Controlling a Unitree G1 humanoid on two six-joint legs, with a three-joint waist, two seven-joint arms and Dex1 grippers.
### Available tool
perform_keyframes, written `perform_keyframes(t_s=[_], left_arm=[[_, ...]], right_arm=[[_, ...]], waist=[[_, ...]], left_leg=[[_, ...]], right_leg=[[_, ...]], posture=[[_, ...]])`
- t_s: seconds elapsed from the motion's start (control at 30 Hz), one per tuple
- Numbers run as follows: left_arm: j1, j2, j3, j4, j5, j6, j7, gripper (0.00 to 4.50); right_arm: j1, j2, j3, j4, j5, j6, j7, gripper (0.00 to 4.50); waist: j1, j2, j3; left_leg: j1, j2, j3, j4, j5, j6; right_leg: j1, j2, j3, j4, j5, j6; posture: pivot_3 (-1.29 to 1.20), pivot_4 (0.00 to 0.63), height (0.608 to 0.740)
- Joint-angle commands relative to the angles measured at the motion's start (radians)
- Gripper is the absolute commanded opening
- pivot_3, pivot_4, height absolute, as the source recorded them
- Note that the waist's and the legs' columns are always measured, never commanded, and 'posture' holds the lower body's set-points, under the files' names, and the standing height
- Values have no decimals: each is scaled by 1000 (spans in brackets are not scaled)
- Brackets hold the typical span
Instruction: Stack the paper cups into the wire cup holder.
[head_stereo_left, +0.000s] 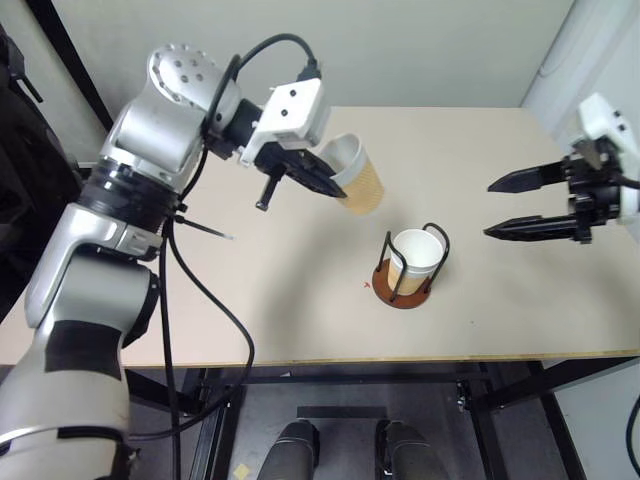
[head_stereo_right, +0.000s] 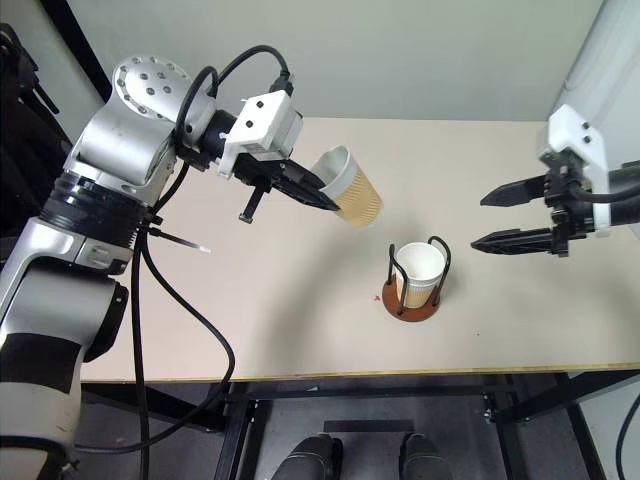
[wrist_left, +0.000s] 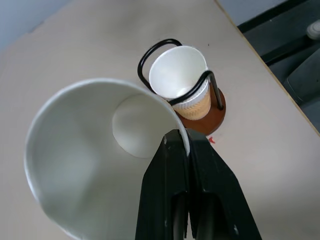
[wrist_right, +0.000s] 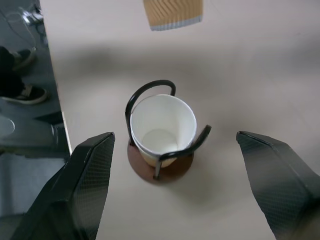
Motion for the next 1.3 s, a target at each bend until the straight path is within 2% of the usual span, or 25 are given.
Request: perform_keyframes(t_s=[0.03, 0.33, 0.67, 1.03, 1.3], left_arm=[[-62, -27, -17, 42, -23, -31, -35, 34], [-123, -143, -93, 154, -48, -113, -35, 34], [-155, -253, -172, 247, -61, -217, -35, 34], [-155, -321, -236, 283, -42, -301, -35, 34], [-171, -394, -215, 360, 12, -374, -35, 34]], right_arm=[[3, -46, -80, -42, 29, 25, -10, 4047], [44, -107, -206, -142, 104, 123, -79, 4047], [121, -124, -337, -257, 188, 224, -193, 4047], [179, -146, -402, -296, 245, 254, -253, 4047], [210, -151, -430, -315, 273, 261, -288, 4047]], waist=[[0, 0, 0], [5, 1, 1], [12, 1, 1], [14, 1, 1], [17, 1, 1]], left_leg=[[0, 0, 0, 0, 0, 0], [-2, -3, 0, 0, 0, 1], [-5, -8, 1, 6, -6, 8], [-4, -22, 3, 17, -13, 19], [-5, -27, 1, 17, -15, 22]], right_leg=[[0, 0, 0, 0, 0, 0], [0, 0, 0, -1, -2, 6], [1, -5, 2, -2, -5, 17], [9, -17, 2, -2, -10, 28], [11, -22, 3, -2, -12, 38]], posture=[[0, 150, 740], [0, 150, 740], [0, 150, 740], [0, 150, 740], [0, 150, 740]])
